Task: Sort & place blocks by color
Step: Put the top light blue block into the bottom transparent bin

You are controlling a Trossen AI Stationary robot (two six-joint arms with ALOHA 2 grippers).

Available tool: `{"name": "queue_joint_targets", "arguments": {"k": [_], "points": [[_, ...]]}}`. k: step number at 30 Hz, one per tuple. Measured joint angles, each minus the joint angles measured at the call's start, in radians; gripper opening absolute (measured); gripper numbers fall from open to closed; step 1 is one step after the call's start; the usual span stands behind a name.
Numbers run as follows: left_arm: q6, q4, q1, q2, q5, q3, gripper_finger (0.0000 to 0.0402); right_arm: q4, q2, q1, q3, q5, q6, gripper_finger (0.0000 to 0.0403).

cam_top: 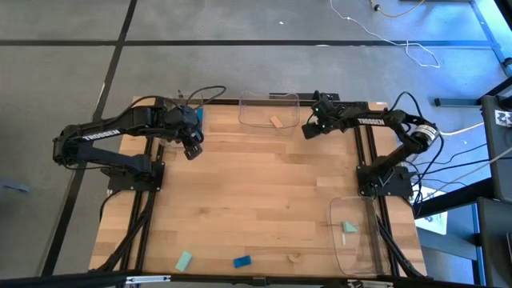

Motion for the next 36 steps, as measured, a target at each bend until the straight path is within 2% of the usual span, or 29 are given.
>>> {"name": "queue_joint_targets", "arguments": {"k": [5,13,19,25,33,36], "points": [[0.0,0.0,0.0,0.0,0.0,0.0,0.0181,-0.047,0.001,0.03,-0.002,-0.04,0.02,0.0174],[0.0,0.0,0.0,0.0,0.0,0.0,0.0181,-0.103,0.0,0.102,0.001,-0.02,0.022,0.0174],[0.002,-0.001,0.0,0.0,0.0,0.0,0.0181,-0.149,0.006,0.117,0.093,-0.07,0.121,0.0174],[0.002,-0.001,0.0,0.0,0.0,0.0,0.0181,-0.149,0.004,0.11,0.157,0.148,0.256,0.0174],[0.003,-0.001,0.0,0.0,0.0,0.0,0.0181,-0.127,0.034,0.098,0.161,0.217,0.343,0.0174],[0.003,-0.001,0.0,0.0,0.0,0.0,0.0181,-0.092,0.064,0.098,0.164,0.2,0.368,0.0174]]}}
